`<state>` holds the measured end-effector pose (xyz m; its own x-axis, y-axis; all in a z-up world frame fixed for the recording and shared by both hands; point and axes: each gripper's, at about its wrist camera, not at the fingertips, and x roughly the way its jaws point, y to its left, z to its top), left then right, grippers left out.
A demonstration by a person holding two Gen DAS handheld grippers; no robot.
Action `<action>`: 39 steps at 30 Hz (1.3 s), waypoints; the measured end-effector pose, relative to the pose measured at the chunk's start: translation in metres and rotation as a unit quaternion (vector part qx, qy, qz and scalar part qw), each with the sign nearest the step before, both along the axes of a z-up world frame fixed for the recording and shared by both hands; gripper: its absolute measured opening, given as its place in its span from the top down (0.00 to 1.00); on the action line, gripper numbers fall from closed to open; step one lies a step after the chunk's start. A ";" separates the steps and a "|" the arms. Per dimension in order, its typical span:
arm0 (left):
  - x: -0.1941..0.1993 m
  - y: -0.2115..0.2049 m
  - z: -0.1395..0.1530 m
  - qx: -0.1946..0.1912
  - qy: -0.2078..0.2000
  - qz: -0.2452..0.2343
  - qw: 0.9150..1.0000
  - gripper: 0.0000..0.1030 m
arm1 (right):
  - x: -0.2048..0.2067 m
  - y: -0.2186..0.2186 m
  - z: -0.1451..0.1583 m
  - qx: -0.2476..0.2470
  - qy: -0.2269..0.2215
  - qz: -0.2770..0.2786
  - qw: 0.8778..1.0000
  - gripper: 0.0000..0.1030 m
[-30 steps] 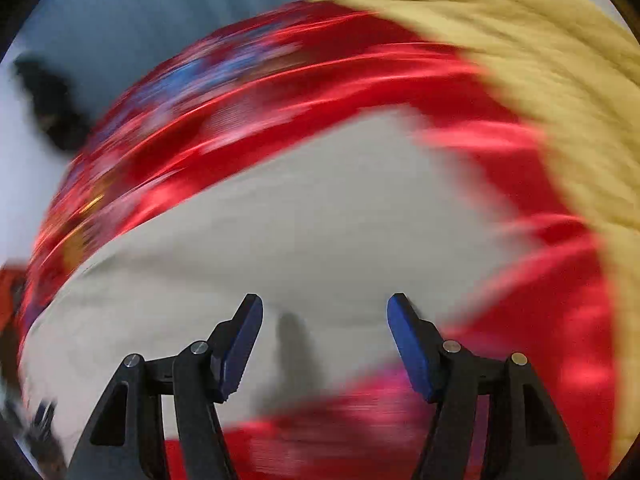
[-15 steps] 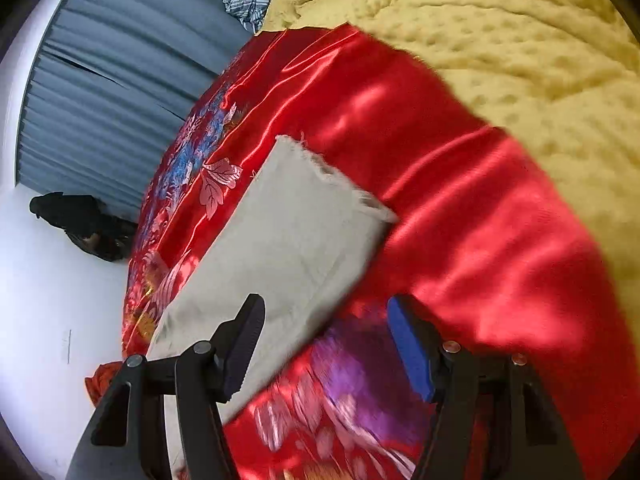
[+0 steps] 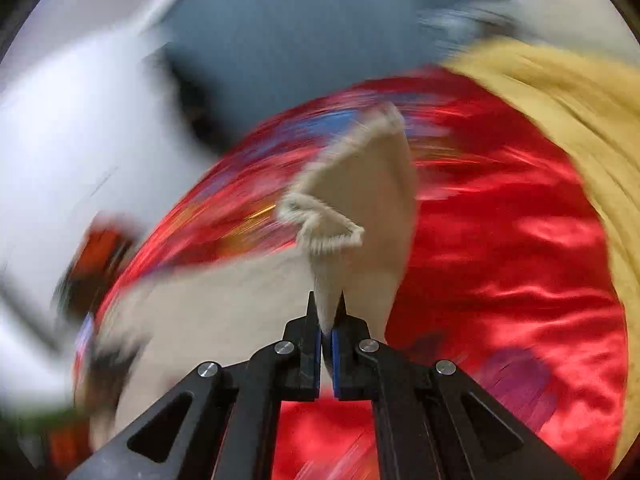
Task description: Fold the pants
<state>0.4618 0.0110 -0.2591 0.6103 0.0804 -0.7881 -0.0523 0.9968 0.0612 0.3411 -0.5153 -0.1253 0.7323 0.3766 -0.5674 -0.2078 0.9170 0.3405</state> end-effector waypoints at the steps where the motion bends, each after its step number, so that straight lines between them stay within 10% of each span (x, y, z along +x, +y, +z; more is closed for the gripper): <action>1: 0.001 0.000 0.000 0.000 0.000 0.000 1.000 0.00 | -0.026 0.015 0.005 -0.013 0.001 0.045 0.999 0.96; 5: 0.003 -0.001 -0.002 0.003 0.002 -0.001 1.000 0.00 | -0.105 0.011 -0.015 -0.065 0.058 0.061 0.994 0.96; 8: 0.006 -0.002 -0.002 0.008 0.005 -0.002 1.000 0.00 | -0.130 -0.036 -0.058 -0.113 0.135 -0.066 0.982 0.93; 11: 0.008 -0.003 -0.002 0.015 0.008 -0.001 1.000 0.00 | -0.141 -0.070 -0.094 -0.165 0.209 -0.201 0.943 0.69; 18: 0.011 -0.003 0.001 0.026 0.013 0.005 1.000 0.00 | -0.180 -0.062 -0.072 -0.122 0.148 -0.376 0.907 0.50; 25: -0.048 -0.013 0.041 0.004 0.027 -0.024 0.999 0.01 | -0.188 0.065 -0.044 -0.090 0.025 -0.325 0.941 0.39; 30: -0.116 -0.015 0.031 0.003 0.029 -0.056 0.998 0.00 | -0.157 0.159 -0.078 -0.061 0.067 -0.217 0.972 0.39; 34: -0.129 -0.007 0.005 -0.005 0.009 -0.054 0.999 0.00 | -0.138 0.197 -0.122 -0.104 0.132 -0.186 0.968 0.38; 39: -0.126 -0.011 0.002 0.012 0.003 -0.057 0.998 0.00 | -0.141 0.200 -0.142 -0.115 0.104 -0.175 0.972 0.29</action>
<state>0.3357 -0.0005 -0.2573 0.6113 0.0296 -0.7909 0.0616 0.9945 0.0847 0.2003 -0.3149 -0.2673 0.6535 -0.0290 -0.7564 0.1824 0.9759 0.1201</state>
